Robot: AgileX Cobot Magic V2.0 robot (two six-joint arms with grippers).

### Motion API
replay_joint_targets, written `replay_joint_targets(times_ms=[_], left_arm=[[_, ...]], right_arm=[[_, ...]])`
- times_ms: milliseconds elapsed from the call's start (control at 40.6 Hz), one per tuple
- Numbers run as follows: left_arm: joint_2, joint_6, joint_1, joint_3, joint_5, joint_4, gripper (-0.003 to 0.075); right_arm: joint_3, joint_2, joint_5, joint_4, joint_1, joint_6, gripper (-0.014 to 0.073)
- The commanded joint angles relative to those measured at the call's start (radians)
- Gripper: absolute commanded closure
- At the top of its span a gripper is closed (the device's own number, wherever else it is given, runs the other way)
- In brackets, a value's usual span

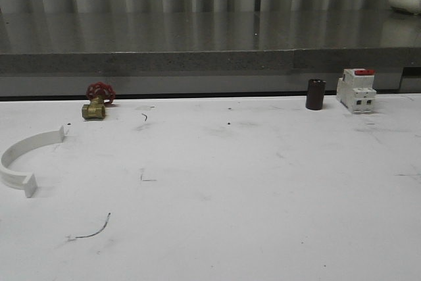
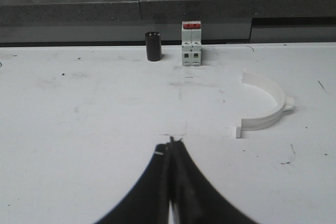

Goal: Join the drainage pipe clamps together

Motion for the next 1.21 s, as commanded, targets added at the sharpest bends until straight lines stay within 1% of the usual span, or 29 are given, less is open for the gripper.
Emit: replay_joint_targets(times_ms=[0, 936, 1034, 1108, 1182], left_arm=[[-0.019, 0.002, 0.001, 0.000, -0.084, -0.010, 0.0741], [-0.019, 0.002, 0.001, 0.000, -0.086, -0.010, 0.0741], [-0.019, 0.002, 0.001, 0.000, -0.145, 0.061, 0.0741], [-0.019, 0.002, 0.001, -0.002, -0.236, 0.061, 0.0741], [-0.019, 0.002, 0.001, -0.017, -0.323, 0.032, 0.0741]], right_arm=[[-0.009, -0.016, -0.080, -0.003, -0.006, -0.005, 0.0708], [-0.009, -0.016, -0.084, -0.003, -0.006, -0.005, 0.0708], [-0.009, -0.016, -0.107, -0.003, -0.006, -0.005, 0.0708], [-0.014, -0.016, -0.139, -0.003, -0.006, -0.005, 0.0708], [-0.040, -0.016, -0.133, -0.003, -0.006, -0.005, 0.0706]])
